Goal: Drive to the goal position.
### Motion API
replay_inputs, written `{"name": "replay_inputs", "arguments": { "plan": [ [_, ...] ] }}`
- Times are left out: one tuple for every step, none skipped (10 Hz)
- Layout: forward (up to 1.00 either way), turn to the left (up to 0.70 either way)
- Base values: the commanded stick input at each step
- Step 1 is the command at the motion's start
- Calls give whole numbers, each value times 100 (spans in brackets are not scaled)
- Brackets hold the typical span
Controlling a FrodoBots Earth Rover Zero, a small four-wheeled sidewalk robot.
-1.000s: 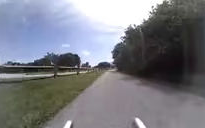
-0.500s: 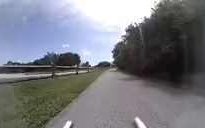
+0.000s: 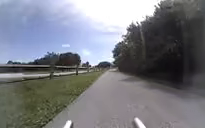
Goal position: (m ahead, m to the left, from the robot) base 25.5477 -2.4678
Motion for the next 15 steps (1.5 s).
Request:
{"name": "replay_inputs", "arguments": {
  "plan": [
    [50, 0],
    [50, 0],
    [50, 0],
    [50, 0],
    [50, 0],
    [50, 0],
    [50, 0],
    [50, 0],
    [50, 0],
    [50, 0],
    [50, 0],
    [50, 0],
    [50, 0],
    [50, 0],
    [50, 0]
  ]
}}
